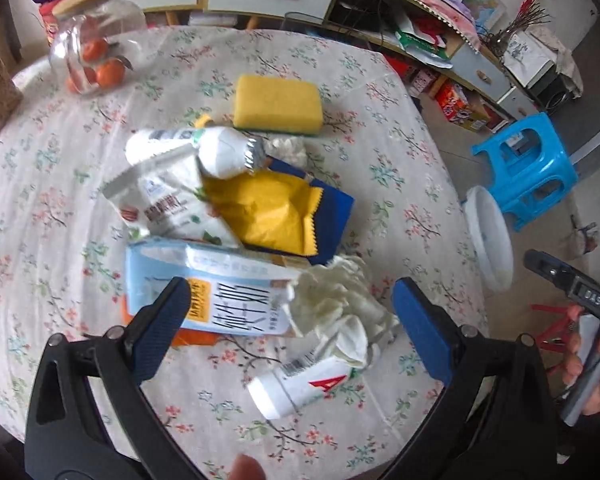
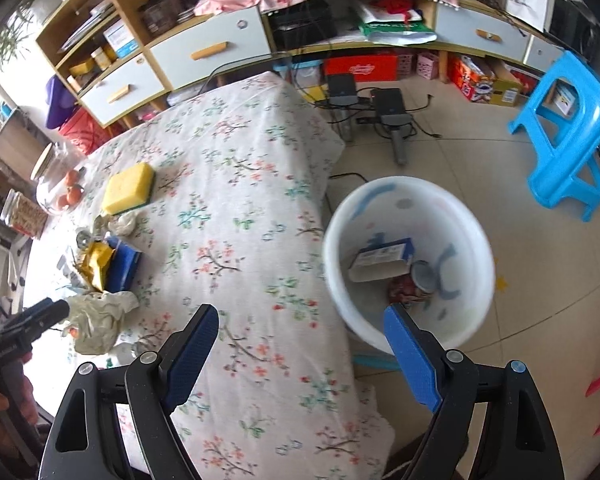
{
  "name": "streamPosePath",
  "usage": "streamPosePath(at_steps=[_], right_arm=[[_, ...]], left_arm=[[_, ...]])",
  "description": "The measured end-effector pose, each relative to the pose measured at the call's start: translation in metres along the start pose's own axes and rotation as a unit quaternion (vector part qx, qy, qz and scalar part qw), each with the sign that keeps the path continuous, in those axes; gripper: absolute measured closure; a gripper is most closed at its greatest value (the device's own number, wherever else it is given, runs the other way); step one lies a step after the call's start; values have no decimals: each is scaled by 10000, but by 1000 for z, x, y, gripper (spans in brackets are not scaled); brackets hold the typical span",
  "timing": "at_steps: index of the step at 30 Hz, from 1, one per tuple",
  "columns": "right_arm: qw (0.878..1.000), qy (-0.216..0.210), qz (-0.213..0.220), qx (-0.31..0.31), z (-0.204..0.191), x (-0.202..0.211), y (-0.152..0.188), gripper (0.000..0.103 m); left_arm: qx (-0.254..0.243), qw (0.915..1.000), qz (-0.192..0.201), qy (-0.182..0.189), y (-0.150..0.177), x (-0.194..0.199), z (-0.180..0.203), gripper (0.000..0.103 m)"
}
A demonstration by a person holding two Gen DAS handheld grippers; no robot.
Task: Collect trash
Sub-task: 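Grasp the crumpled white plastic with the left tool while the right tool returns to the table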
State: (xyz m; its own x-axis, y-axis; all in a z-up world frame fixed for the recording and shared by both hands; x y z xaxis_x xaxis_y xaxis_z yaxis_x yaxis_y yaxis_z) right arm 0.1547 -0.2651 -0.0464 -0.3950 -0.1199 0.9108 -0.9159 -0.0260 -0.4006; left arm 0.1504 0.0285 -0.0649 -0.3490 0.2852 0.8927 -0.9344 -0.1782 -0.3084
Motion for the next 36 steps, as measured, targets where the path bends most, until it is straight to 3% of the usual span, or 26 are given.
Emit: streamPosePath(at_steps=[5,8,9,10,12,22,28,36], right_arm=[[9999,-38,-33,102,-18,-6,-3,17],[9998,-73,-60,183,-27,-10,-3,17],[9998,-74,-62,201,-30,-10,-2,17],[9997,-75,-67,230,-32,-11,-1,17],[9996,-77,-76,254,-36,-11,0,17],[9975,-330,-182,601,-61,-14,14,17],[9935,-555,-258,962,-94,-18,25,17],[9782,-816,-263,1889,-157,-22,42,17]], left_arm=[[-172,9996,-83,216,3,-8,12,20],[-260,9994,-134,163,3,-15,19,40],[-330,9994,-107,87,3,-15,21,52],[-388,9992,-83,47,3,-15,22,70],[-398,9990,-98,164,3,-15,24,94],[-302,9962,579,582,9,39,12,95],[-219,9945,892,500,18,67,-18,95],[4,9954,914,272,41,83,-72,95]])
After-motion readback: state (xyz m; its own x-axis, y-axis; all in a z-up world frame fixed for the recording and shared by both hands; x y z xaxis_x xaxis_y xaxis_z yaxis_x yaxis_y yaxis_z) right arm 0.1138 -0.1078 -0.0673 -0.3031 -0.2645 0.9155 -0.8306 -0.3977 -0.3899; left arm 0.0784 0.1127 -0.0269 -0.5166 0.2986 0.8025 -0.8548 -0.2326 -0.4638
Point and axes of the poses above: each gripper's, at about its wrist camera, not at the fingertips, and x roughly against the way its jaws point, z to its right, y to its underside, the point moved 2 cm from there along -x, roughly the way its jaws point, and after that the axes turned 8 degrees about x, right-handed, at the moved point
